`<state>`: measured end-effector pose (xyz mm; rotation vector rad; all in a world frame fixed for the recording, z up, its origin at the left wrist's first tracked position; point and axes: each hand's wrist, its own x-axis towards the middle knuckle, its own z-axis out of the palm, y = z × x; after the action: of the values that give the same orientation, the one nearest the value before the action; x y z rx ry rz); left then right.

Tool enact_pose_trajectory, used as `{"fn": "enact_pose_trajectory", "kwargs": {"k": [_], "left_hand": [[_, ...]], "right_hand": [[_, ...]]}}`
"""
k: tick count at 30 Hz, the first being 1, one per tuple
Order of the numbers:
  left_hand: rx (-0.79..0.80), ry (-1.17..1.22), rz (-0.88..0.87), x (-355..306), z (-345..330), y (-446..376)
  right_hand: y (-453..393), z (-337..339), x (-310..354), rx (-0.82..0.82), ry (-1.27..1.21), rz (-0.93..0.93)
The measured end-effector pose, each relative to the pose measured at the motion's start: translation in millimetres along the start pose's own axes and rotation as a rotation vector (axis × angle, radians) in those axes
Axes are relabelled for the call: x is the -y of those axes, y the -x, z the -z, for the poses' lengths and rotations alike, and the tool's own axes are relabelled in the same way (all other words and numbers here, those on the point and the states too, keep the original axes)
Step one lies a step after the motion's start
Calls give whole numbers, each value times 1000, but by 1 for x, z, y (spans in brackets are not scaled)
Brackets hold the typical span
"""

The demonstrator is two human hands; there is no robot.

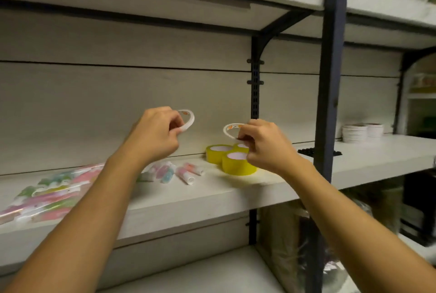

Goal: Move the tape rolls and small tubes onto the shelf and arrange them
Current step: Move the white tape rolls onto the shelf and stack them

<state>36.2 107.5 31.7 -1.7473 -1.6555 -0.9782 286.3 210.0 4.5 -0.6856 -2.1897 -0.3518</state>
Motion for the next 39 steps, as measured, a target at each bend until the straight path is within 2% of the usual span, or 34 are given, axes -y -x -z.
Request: {"fn": "enact_pose_trajectory", "kwargs": {"k": [7,13,19,28,33,39], "left_hand": [[74,68,-105,-26,4,27],[38,197,-210,-82,5,26],[71,270,-292,-142,-14,18],[145,299,-362,-235,-55,11],[137,268,-400,-292,-75,0],[126,224,-373,-359,-103,-24]], "right_hand": [[64,72,2,-55,157,-110],[106,139,-13,-95,280,-233],[141,181,-36,-114,368,-327],[199,228,-99,-104,407,-436],[231,252,-157,-152,392,-451],[268,282,-231,-119,401,-489]]}}
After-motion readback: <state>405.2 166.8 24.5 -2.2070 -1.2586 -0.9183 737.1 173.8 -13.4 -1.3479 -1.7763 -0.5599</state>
